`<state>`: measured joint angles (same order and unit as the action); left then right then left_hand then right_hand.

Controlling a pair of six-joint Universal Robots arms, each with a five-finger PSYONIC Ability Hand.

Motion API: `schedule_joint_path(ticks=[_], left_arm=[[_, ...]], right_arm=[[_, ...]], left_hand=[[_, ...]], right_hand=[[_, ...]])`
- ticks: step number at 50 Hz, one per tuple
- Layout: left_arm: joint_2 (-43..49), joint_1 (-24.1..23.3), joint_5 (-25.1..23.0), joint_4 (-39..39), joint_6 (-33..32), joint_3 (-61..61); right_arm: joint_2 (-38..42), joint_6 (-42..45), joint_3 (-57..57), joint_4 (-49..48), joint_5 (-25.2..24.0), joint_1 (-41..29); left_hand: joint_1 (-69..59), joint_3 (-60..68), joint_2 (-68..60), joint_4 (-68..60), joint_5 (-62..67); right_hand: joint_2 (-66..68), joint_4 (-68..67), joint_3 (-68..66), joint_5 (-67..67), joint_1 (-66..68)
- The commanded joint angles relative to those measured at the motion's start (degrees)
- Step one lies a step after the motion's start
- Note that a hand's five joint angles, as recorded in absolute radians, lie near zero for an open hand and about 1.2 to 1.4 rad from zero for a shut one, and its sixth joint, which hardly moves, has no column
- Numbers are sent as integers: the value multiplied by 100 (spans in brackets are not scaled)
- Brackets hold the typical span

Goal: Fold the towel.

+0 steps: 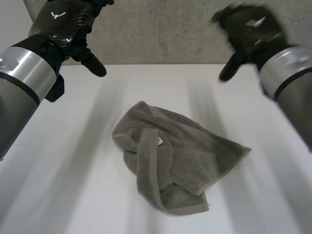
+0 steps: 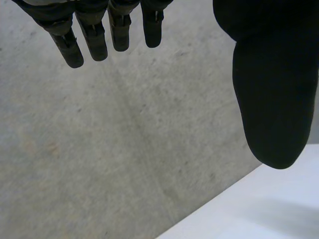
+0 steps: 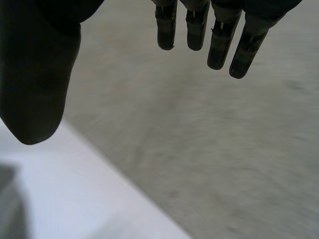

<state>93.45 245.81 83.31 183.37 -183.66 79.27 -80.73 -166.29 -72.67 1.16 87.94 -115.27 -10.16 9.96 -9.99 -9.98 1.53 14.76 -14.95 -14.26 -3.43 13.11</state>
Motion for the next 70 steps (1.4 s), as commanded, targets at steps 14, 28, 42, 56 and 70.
schedule_joint_path(ticks=[14, 28, 42, 56, 70], left_arm=[[209, -15, 845, -935, -38, -536], [191, -6, 836, -943, -29, -527], [235, -200, -584, -847, -712, 297], [463, -428, -1739, -348, -3886, 2521], [1430, -569, -1712, 682, -4178, 2787]], right_arm=[[260, -422, 658, 1027, 733, 365], [260, -405, 666, 1027, 733, 365], [383, 3061, 36, 1622, -110, 329], [444, 2568, -2372, 713, -1901, 725], [804, 1749, -3807, -1135, -2079, 717]], left_hand=[[-174, 194, -190, -191, 36], [-107, 126, -123, -124, -31], [-779, 799, -796, -797, 642], [-461, 481, -477, -478, 323], [-611, 631, -627, -628, 473]], right_hand=[[-476, 495, 426, 343, -311], [-476, 495, 426, 343, -311], [-476, 495, 426, 343, -311], [-476, 495, 426, 343, -311], [-476, 495, 426, 343, -311]])
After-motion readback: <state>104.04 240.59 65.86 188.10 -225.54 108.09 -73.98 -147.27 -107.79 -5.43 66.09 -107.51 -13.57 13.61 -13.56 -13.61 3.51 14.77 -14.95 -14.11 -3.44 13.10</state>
